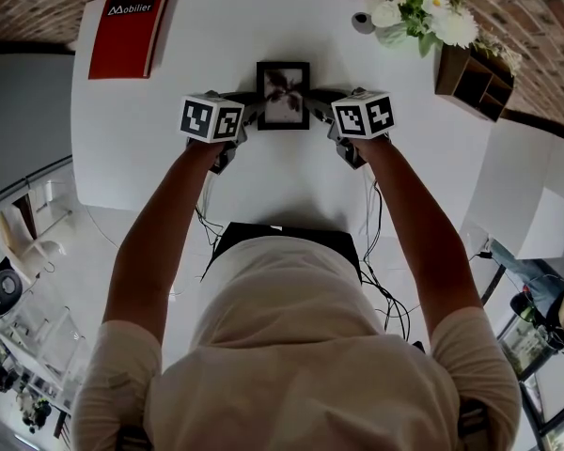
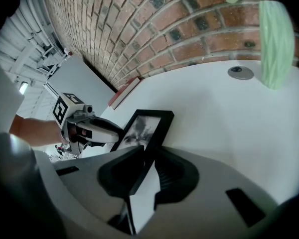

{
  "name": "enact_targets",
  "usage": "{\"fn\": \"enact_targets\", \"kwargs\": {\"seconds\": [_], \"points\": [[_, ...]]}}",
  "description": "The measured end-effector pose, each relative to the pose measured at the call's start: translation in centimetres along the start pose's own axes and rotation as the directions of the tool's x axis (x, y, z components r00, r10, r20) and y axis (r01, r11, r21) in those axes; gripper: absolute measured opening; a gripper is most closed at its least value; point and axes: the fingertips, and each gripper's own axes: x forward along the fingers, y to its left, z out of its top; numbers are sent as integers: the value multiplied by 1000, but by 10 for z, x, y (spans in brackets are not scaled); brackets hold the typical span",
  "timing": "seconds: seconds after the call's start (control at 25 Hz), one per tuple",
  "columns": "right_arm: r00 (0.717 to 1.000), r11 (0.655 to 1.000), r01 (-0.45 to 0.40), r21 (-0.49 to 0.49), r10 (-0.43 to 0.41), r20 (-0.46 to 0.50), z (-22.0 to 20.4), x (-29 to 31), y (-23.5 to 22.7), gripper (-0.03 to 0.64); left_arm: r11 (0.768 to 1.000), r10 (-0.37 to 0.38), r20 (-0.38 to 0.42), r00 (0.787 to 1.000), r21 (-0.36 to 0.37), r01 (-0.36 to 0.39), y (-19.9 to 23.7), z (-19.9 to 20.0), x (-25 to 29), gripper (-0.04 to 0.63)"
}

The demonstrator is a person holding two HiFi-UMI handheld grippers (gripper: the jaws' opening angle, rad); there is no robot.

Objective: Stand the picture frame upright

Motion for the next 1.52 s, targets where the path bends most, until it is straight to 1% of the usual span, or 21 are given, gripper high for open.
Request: {"fn": "enact_targets", "kwargs": {"seconds": [0.28,0.44,0.6,1.0,1.28,1.52], "points": [[1000,1000,6,-18,-6,17,4,-3,2,58,1000,0,20,1000,18,-1,-2,4,-6,72],[999,999,25,-23,-24,35,10,-8,5,58,1000,4,41,999,29,-5,-4,10,-13,64],[998,998,37,-43,-34,60,18,-10,7,57,997,21,60,998,70,-25,-4,18,-20,60],[994,988,61,-145,-46,102,39,-15,19,51,987,61,110,992,143,-77,-1,40,-36,57],[988,967,88,-237,-55,144,58,-18,25,47,977,81,138,987,184,-106,4,53,-44,55],[983,943,126,-307,-76,168,75,-17,29,43,966,94,180,979,223,-133,9,69,-53,51]]}}
